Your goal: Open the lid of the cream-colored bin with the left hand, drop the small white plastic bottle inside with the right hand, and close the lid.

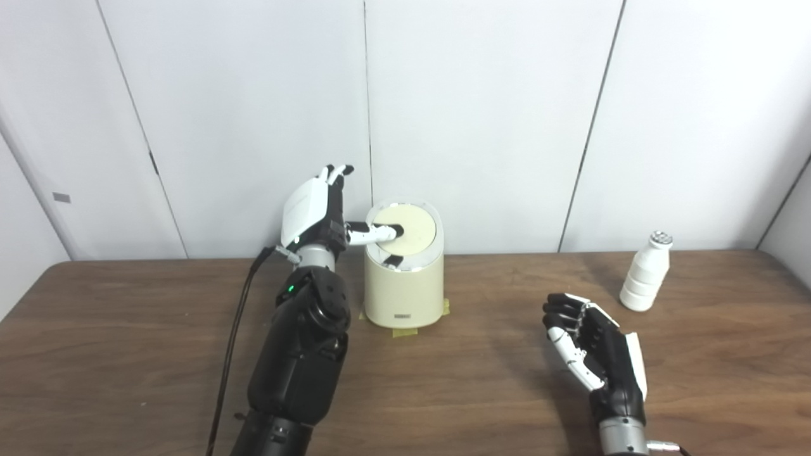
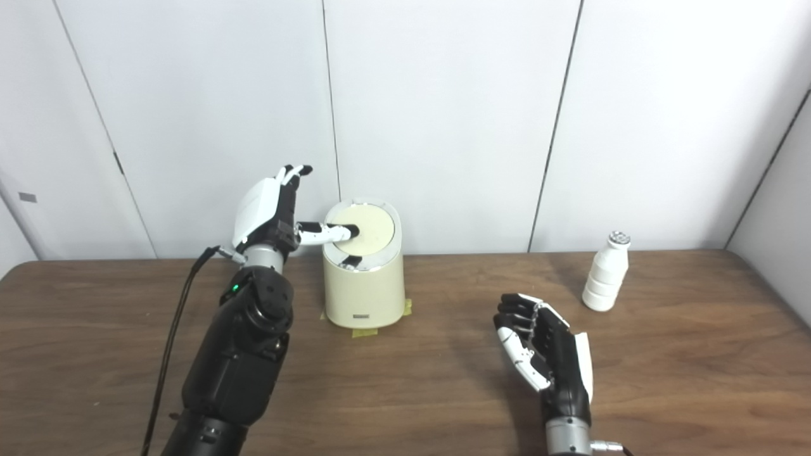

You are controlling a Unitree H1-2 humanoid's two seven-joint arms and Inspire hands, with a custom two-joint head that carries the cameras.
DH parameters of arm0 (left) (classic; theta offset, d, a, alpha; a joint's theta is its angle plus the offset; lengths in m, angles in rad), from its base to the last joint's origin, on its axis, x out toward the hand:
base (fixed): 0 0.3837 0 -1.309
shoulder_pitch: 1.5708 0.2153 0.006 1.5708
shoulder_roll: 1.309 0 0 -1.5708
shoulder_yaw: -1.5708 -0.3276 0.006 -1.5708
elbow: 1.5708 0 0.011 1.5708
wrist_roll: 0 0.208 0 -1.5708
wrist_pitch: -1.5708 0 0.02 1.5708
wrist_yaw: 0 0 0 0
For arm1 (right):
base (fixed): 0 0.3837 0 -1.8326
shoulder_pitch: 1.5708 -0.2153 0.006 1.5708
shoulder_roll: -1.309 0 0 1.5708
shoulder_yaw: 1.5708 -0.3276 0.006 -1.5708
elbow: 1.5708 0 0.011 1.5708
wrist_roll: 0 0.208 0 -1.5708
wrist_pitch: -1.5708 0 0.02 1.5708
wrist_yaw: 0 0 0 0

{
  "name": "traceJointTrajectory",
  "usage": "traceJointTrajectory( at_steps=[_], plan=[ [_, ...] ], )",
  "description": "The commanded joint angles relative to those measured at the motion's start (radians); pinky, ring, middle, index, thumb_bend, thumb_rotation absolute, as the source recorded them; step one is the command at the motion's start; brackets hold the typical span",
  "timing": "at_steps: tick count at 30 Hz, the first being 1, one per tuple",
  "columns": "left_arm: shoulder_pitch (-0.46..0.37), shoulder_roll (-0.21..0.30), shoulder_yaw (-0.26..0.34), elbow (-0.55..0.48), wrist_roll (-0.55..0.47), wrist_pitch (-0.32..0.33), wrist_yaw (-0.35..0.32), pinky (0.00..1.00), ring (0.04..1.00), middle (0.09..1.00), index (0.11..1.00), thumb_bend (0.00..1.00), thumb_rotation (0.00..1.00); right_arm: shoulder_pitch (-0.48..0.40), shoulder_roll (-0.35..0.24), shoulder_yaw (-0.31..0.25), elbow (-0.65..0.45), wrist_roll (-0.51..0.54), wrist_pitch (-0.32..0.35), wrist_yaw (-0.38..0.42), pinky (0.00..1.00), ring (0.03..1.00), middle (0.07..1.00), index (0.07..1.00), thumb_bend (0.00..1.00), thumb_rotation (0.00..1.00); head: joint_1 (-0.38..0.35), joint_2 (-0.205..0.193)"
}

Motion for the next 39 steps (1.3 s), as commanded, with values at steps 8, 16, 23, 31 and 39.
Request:
traceJointTrajectory(
  at_steps=[8, 16, 23, 31, 39],
  plan=[
    [-0.062, 0.003, -0.004, 0.003, 0.003, -0.001, 0.040, 1.00, 1.000, 1.000, 0.930, 0.91, 0.26, -0.005, 0.016, 0.009, 0.000, -0.009, -0.009, -0.006, 0.54, 0.619, 0.643, 0.634, 0.25, 0.49, -0.010, 0.005],
    [-0.072, 0.003, -0.028, 0.036, 0.049, -0.001, 0.039, 1.00, 1.000, 1.000, 0.924, 0.93, 0.23, -0.003, 0.023, 0.008, -0.004, -0.008, -0.010, -0.009, 0.54, 0.620, 0.642, 0.634, 0.26, 0.51, -0.017, 0.007],
    [-0.081, 0.034, -0.120, 0.106, 0.144, -0.002, 0.081, 1.00, 0.962, 0.940, 0.902, 0.98, 0.15, -0.005, 0.027, 0.008, -0.004, -0.005, -0.005, -0.011, 0.54, 0.616, 0.641, 0.633, 0.26, 0.50, -0.020, 0.009],
    [-0.093, 0.069, -0.193, 0.225, 0.218, -0.001, 0.161, 1.00, 0.971, 0.933, 0.900, 0.95, 0.04, -0.009, 0.027, 0.012, 0.008, -0.005, -0.020, -0.012, 0.54, 0.621, 0.648, 0.639, 0.27, 0.45, -0.025, 0.006],
    [-0.087, 0.091, -0.202, 0.273, 0.213, -0.001, 0.195, 1.00, 0.965, 0.919, 0.887, 0.96, 0.11, -0.007, 0.028, 0.014, -0.007, -0.015, -0.005, -0.017, 0.53, 0.614, 0.642, 0.636, 0.28, 0.44, -0.024, 0.007]
  ],
)
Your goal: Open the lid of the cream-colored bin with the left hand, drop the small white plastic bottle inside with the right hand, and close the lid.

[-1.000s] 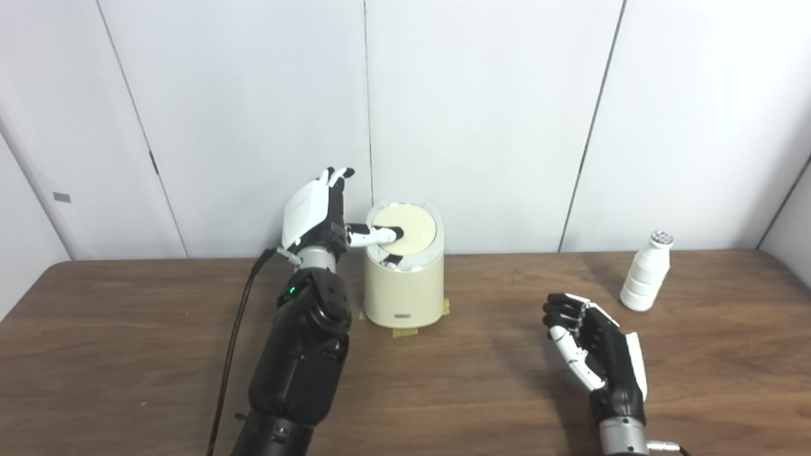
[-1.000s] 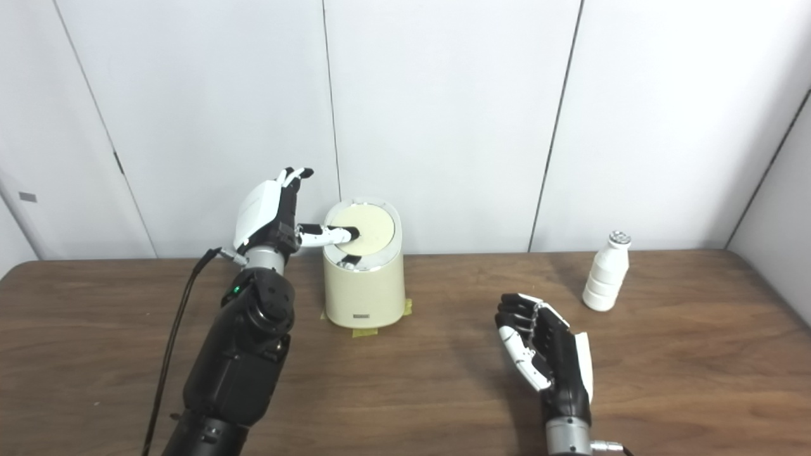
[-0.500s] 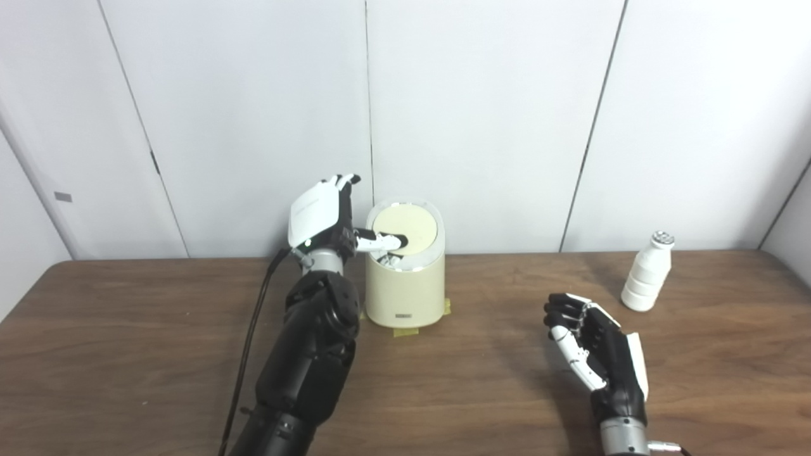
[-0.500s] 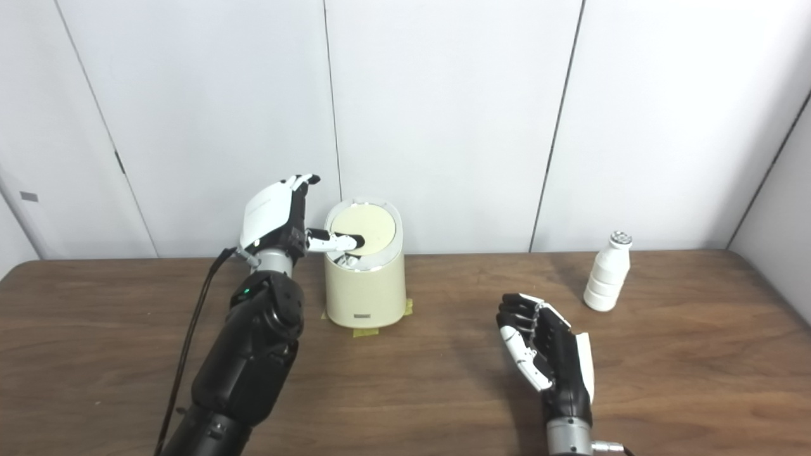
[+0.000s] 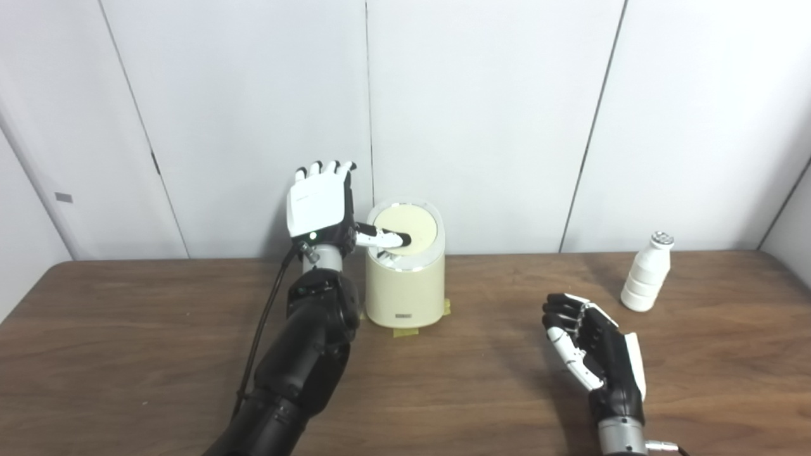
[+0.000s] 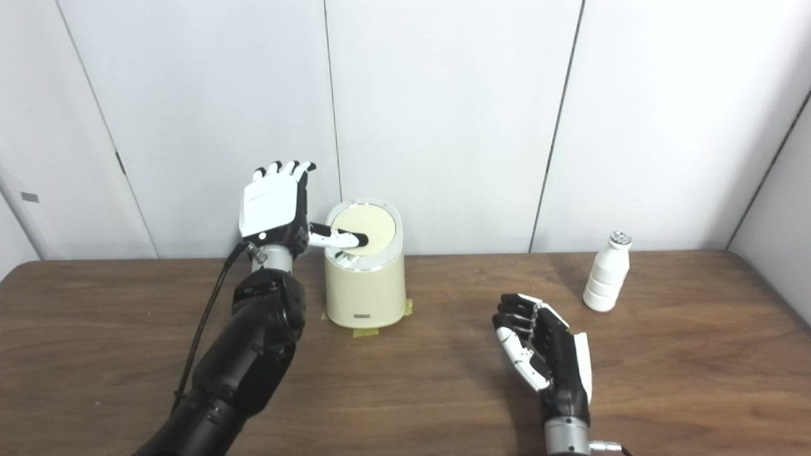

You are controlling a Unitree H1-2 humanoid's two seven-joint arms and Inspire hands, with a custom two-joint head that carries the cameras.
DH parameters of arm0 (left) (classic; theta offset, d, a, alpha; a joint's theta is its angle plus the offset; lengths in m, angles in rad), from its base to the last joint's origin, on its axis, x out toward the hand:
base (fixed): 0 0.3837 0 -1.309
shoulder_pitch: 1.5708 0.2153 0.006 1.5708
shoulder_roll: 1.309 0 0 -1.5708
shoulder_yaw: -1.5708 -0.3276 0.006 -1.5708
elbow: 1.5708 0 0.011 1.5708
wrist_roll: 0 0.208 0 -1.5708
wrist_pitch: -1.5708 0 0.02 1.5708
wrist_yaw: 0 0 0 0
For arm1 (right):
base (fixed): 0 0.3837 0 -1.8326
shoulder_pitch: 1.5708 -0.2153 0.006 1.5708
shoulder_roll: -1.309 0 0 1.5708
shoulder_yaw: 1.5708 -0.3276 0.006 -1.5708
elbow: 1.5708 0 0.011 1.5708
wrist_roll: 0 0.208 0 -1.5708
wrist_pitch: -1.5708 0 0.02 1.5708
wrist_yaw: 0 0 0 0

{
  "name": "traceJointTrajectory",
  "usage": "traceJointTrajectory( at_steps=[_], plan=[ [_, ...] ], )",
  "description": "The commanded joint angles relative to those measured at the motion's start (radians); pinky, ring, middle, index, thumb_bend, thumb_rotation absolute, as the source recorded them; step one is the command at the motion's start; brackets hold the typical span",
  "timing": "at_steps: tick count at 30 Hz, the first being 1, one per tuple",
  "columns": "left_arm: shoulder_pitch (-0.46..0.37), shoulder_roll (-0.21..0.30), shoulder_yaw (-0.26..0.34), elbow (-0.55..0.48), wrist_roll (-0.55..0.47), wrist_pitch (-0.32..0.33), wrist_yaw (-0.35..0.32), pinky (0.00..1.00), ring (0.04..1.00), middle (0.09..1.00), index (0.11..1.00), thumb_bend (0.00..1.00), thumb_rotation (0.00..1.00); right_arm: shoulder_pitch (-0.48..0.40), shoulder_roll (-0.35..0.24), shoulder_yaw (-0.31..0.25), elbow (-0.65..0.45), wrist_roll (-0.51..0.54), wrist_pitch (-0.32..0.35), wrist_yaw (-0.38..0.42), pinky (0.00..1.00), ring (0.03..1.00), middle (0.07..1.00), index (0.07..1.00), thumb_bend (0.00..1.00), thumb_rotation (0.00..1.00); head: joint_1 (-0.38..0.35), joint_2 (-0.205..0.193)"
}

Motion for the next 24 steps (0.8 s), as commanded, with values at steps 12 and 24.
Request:
traceJointTrajectory(
  at_steps=[12, 24],
  plan=[
    [0.014, -0.021, 0.110, -0.149, -0.171, 0.007, -0.060, 1.00, 0.937, 0.916, 0.883, 0.81, 1.00, -0.010, 0.018, 0.012, 0.003, -0.007, -0.007, -0.001, 0.53, 0.615, 0.641, 0.635, 0.25, 0.52, 0.006, -0.001],
    [0.044, -0.054, 0.247, -0.307, -0.417, -0.069, -0.081, 1.00, 0.858, 0.857, 0.933, 0.67, 1.00, -0.014, 0.019, 0.010, 0.009, 0.000, 0.000, -0.001, 0.53, 0.611, 0.636, 0.627, 0.25, 0.53, 0.012, -0.003]
  ],
)
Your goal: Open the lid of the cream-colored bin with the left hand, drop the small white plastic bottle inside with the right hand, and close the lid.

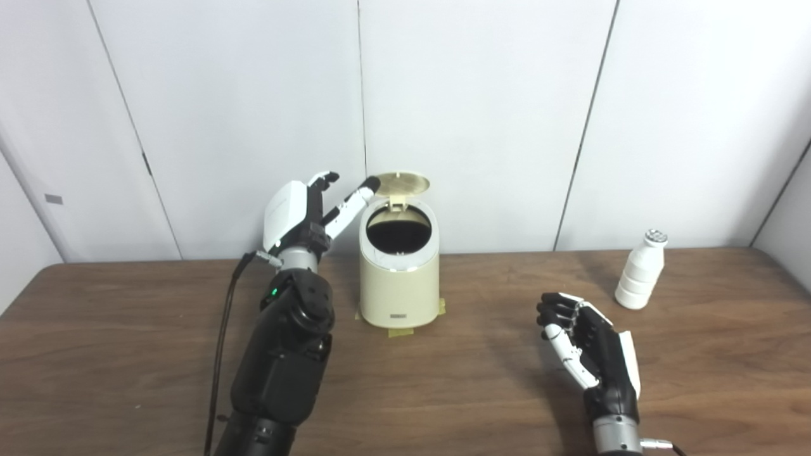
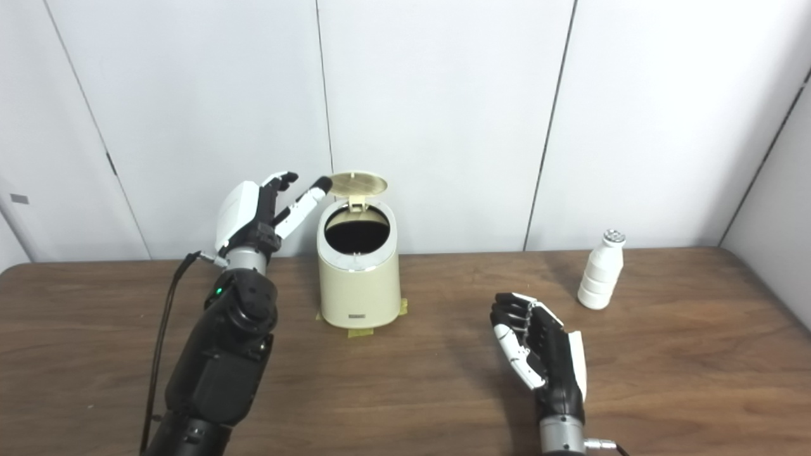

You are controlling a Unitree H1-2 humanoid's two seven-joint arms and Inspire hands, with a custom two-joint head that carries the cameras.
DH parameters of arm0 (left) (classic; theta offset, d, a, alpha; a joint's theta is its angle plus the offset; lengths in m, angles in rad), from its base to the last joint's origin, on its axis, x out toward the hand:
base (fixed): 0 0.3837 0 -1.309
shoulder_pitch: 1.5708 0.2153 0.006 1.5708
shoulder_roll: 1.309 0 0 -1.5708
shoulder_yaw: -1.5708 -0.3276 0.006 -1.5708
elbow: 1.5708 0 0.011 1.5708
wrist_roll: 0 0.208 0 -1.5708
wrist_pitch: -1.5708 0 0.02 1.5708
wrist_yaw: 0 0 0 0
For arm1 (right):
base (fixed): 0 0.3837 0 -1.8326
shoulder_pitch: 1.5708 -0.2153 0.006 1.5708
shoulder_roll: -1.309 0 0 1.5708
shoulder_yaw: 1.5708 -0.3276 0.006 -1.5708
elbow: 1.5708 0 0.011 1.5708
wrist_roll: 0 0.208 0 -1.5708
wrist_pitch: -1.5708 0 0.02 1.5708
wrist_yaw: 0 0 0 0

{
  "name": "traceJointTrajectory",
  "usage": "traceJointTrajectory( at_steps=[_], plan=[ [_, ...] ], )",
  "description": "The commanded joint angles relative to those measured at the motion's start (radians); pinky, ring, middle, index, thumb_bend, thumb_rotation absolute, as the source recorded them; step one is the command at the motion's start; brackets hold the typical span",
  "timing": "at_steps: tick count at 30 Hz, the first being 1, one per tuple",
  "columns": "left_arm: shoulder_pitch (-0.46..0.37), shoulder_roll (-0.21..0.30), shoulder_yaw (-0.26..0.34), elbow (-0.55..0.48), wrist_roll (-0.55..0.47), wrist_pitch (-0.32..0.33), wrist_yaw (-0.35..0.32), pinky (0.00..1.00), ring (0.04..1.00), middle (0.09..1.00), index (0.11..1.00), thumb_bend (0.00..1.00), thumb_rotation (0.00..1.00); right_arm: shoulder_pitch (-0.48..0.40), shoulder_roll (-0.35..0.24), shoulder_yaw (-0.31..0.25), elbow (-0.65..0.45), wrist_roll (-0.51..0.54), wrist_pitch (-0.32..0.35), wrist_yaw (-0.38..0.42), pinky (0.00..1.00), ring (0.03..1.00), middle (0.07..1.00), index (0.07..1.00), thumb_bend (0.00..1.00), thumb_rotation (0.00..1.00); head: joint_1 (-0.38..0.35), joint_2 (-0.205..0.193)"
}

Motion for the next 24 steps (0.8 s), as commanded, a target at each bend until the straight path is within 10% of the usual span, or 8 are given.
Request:
traceJointTrajectory(
  at_steps=[1, 3, 9, 17, 24],
  plan=[
    [-0.024, -0.008, 0.036, -0.051, -0.084, -0.081, 0.048, 0.99, 0.857, 0.857, 0.941, 0.66, 1.00, -0.013, 0.015, 0.008, 0.014, 0.001, -0.006, 0.001, 0.53, 0.611, 0.636, 0.627, 0.25, 0.54, 0.002, 0.000],
    [0.004, -0.020, 0.075, -0.070, -0.187, -0.183, 0.071, 0.81, 0.834, 0.843, 0.867, 0.56, 1.00, -0.016, 0.011, 0.010, 0.018, -0.004, -0.010, 0.002, 0.52, 0.610, 0.637, 0.630, 0.24, 0.53, 0.003, -0.001],
    [0.093, -0.048, 0.157, -0.097, -0.456, -0.475, 0.086, 0.69, 0.759, 0.755, 0.733, 0.30, 0.99, -0.021, 0.006, 0.010, 0.037, -0.006, -0.026, -0.001, 0.52, 0.609, 0.636, 0.629, 0.21, 0.52, 0.003, -0.012],
    [0.265, -0.031, 0.150, -0.217, -0.584, -0.556, 0.050, 0.65, 0.722, 0.711, 0.677, 0.22, 0.71, -0.025, 0.006, 0.008, 0.042, 0.001, -0.024, 0.001, 0.53, 0.611, 0.639, 0.632, 0.22, 0.46, 0.011, -0.016],
    [0.428, 0.018, 0.155, -0.288, -0.618, -0.637, 0.019, 0.59, 0.662, 0.665, 0.639, 0.18, 0.68, -0.025, 0.005, 0.002, 0.048, 0.023, -0.046, 0.006, 0.53, 0.617, 0.640, 0.631, 0.23, 0.39, 0.011, -0.021]
  ],
)
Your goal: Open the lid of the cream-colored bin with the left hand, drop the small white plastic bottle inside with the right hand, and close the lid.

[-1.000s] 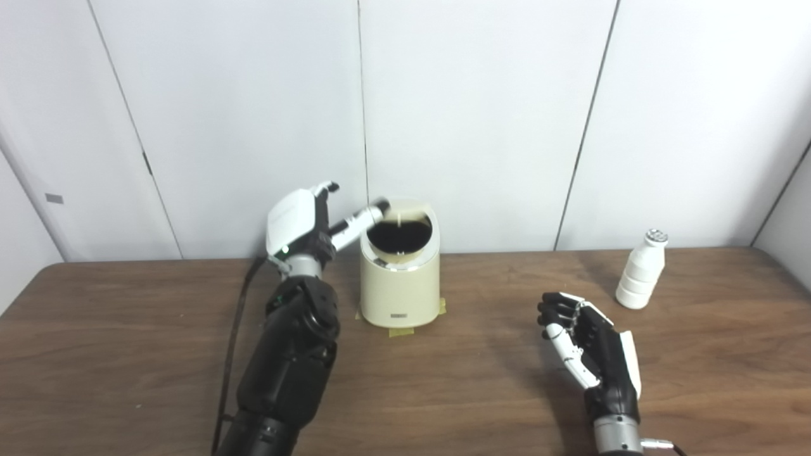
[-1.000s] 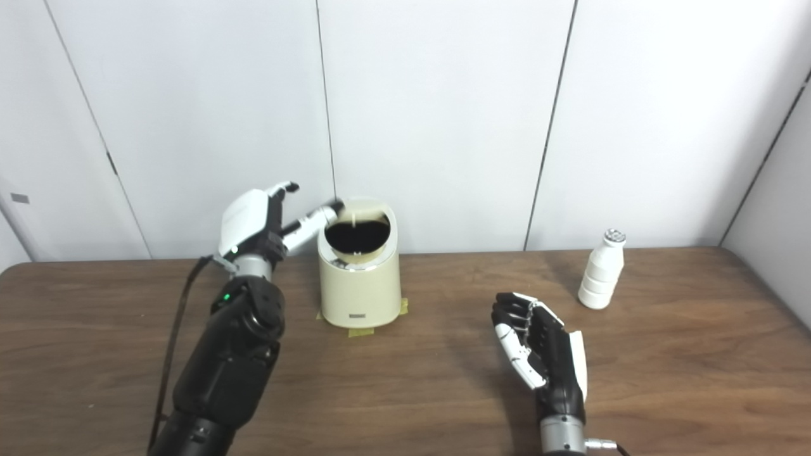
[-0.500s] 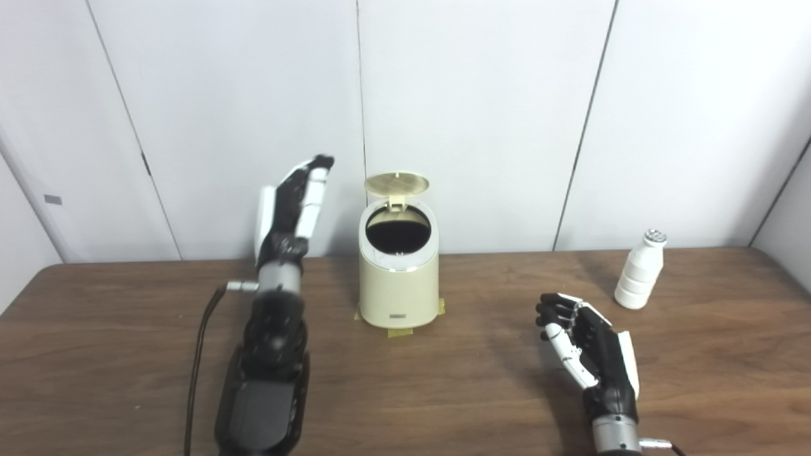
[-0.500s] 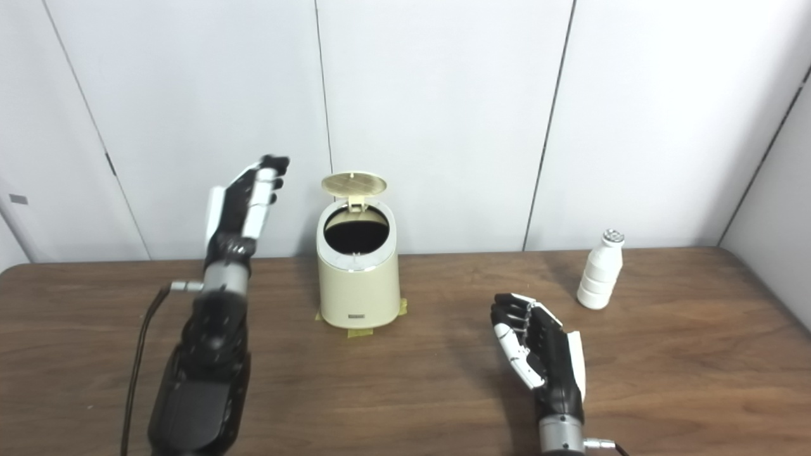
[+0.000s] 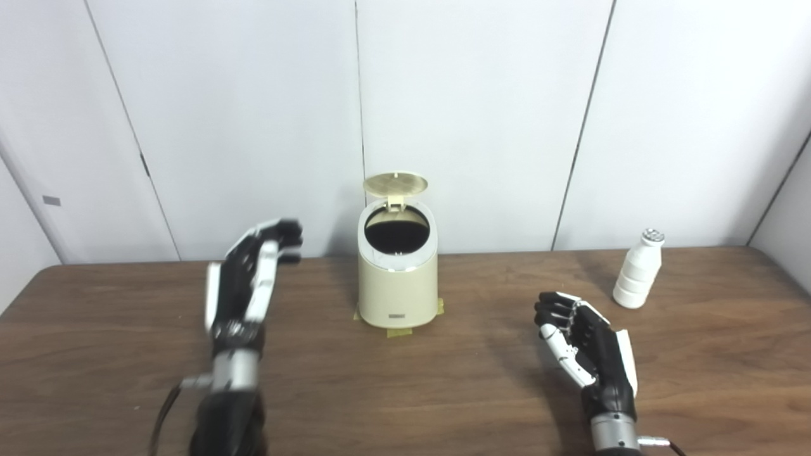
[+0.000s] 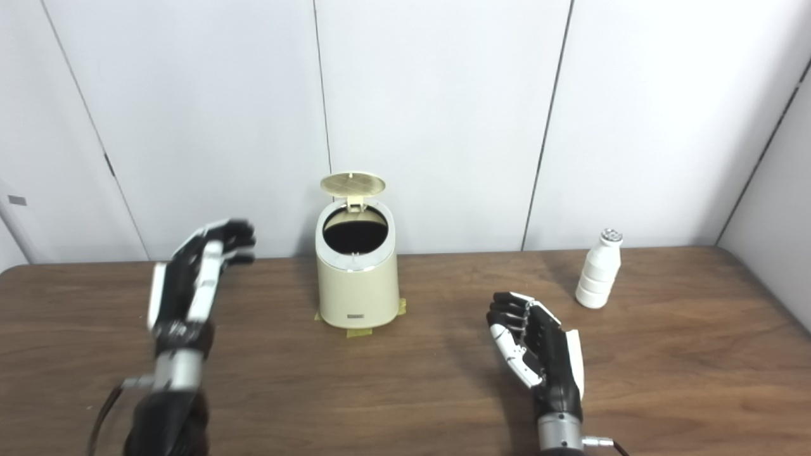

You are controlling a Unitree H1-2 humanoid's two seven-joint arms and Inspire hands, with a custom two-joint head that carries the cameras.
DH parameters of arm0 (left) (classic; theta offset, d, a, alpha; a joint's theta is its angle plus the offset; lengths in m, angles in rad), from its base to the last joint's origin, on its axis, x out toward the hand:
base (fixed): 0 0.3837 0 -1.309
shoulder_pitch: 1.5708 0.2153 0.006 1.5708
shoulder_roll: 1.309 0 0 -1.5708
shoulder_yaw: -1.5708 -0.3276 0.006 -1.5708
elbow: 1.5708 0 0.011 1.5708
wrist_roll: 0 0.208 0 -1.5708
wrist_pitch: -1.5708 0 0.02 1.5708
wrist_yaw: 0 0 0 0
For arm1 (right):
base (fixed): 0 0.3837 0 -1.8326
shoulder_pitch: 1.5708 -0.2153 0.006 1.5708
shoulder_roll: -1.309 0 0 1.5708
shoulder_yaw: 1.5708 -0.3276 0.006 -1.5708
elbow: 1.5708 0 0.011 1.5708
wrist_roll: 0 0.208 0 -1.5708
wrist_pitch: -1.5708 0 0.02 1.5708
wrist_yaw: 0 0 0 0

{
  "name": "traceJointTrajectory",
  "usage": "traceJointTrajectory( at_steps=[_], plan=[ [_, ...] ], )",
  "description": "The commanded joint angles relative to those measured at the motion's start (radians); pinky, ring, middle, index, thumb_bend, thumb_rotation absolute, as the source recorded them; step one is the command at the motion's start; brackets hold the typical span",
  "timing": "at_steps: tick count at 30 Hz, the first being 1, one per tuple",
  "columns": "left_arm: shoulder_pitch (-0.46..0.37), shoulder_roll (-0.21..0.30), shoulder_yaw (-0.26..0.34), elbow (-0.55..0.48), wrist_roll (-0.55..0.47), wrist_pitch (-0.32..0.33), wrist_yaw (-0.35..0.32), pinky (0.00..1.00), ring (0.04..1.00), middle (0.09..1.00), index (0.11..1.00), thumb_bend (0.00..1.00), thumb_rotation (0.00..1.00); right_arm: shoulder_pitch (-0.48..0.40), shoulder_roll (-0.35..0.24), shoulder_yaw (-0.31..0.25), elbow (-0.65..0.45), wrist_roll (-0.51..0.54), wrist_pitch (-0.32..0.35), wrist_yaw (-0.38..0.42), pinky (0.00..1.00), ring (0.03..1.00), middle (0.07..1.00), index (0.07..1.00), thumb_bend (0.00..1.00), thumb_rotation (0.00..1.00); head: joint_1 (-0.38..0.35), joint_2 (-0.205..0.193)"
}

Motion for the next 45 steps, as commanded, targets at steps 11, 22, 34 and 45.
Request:
traceJointTrajectory(
  at_steps=[11, 22, 34, 45],
  plan=[
    [0.128, 0.019, 0.010, -0.024, -0.038, -0.119, -0.003, 0.59, 0.666, 0.673, 0.648, 0.16, 0.68, -0.004, 0.002, -0.011, -0.057, -0.026, -0.051, -0.025, 0.52, 0.594, 0.632, 0.629, 0.33, 0.17, -0.029, 0.005],
    [0.155, 0.015, 0.000, 0.006, -0.039, -0.154, -0.002, 0.60, 0.677, 0.679, 0.659, 0.17, 0.67, -0.067, 0.008, -0.157, -0.110, -0.118, -0.162, -0.232, 0.34, 0.405, 0.469, 0.497, 0.52, 0.00, -0.046, 0.018],
    [0.159, 0.021, -0.004, 0.000, -0.038, -0.146, -0.007, 0.60, 0.674, 0.676, 0.652, 0.17, 0.65, -0.117, -0.047, -0.278, -0.125, -0.130, -0.159, -0.341, 0.36, 0.464, 0.491, 0.481, 0.52, 0.00, -0.044, 0.029],
    [0.155, 0.011, -0.022, -0.018, -0.003, -0.133, 0.010, 0.61, 0.684, 0.679, 0.655, 0.15, 0.64, -0.155, -0.143, -0.287, -0.090, -0.087, -0.044, -0.284, 0.95, 0.979, 0.983, 0.937, 0.74, 0.26, -0.040, 0.029]
  ],
)
